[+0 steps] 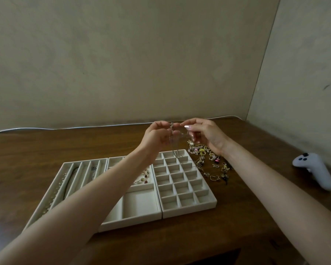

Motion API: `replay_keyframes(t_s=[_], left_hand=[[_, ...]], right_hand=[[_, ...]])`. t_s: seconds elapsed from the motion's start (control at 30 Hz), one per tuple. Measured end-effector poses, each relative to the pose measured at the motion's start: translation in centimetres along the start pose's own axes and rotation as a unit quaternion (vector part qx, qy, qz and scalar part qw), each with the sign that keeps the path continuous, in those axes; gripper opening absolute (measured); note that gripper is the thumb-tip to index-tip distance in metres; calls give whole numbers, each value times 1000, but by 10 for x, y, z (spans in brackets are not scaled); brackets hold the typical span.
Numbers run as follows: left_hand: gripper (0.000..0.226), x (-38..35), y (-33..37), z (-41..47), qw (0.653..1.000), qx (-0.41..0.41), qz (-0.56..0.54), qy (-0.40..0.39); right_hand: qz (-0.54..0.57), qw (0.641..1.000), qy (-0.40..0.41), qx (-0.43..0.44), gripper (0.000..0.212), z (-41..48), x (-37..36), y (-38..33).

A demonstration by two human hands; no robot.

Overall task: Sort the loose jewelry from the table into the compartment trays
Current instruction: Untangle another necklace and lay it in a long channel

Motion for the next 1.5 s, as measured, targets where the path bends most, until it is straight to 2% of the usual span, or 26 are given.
replay_keyframes(t_s=[0.1,0.23,0.33,0.43,0.63,0.83,0.97,1.17,1.33,1.5], left_hand=[[28,0,3,-1,1000,-13,16,-4],[27,-3,5,-7,998,-26,57,-31],[24,1,8,-9,996,-33,86,-13],[22,10,9,-6,995,-41,94,18],[17,21,3,-2,991,-34,127,36],[26,15,-2,-6,983,-33,179,2],[21,13,-2,-7,980,-38,195,-14],[10,17,-2,-6,953,-91,288,17],[13,17,10,-6,911,-173,370,61],[8,19,19,-8,879,-213,416,98]], right_hand=[[-94,996,0,4,17,1,-1,9],[-131,990,-45,2,31,-2,-11,16],[-140,989,-37,15,16,-3,-12,16],[-126,992,2,17,9,0,-5,15],[-90,993,68,41,17,3,5,4],[-6,998,53,43,18,7,1,-3],[14,999,33,34,20,5,-4,-4],[50,998,6,24,19,3,-11,-7],[37,999,21,25,21,5,-9,-5],[42,999,18,13,21,4,-9,-1]])
Point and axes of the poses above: each hand's wrist, its own z-axis towards the middle knuckle, its own x-axis out of the back of the hand, y = z × x, the point moved 7 cm from there along z, towards the middle knuckle, and after that the axes turned 12 degrees about y, right-handed, at the moved point
